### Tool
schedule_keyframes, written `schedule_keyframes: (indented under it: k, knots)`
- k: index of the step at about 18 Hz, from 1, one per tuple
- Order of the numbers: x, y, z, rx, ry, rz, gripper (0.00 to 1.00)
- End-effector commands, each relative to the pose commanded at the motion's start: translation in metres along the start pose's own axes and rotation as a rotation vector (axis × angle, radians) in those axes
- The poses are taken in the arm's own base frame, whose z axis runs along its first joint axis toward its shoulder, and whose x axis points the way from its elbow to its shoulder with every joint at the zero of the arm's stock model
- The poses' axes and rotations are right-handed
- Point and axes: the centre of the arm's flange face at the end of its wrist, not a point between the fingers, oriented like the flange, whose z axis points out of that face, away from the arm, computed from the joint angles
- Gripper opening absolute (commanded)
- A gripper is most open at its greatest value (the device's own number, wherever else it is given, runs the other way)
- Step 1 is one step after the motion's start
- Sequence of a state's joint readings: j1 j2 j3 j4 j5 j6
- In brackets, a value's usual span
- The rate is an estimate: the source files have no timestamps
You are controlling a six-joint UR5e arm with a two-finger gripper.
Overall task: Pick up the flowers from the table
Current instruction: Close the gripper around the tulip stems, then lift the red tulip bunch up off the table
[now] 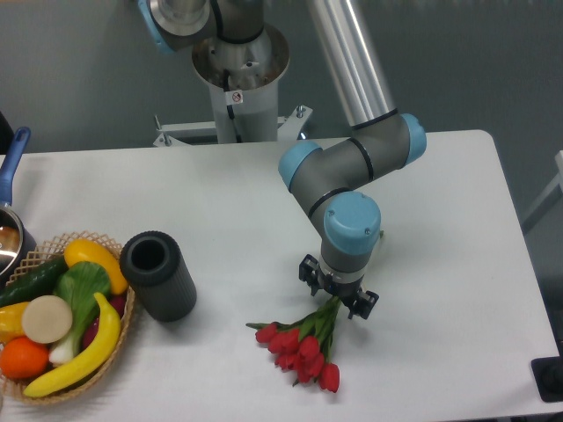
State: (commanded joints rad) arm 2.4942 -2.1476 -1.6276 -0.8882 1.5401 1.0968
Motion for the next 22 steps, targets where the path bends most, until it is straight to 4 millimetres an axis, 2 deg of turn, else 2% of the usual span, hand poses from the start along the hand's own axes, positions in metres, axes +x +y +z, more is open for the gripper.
schedule_keyframes:
  k: [6, 12, 18, 22]
  knots:
    - [0.002, 0.001, -0.006, -0.009, -0.006, -0.005, 0.0]
    - [0.002, 0.005, -0.043, 0.004, -0.039, -0.01, 0.0]
    - [-0.015, 0.009, -0.088, 0.008, -0.049, -0.026, 0.0]
    - [-0.02, 0.006, -0.105, -0.004, -0.025, -0.026, 0.0]
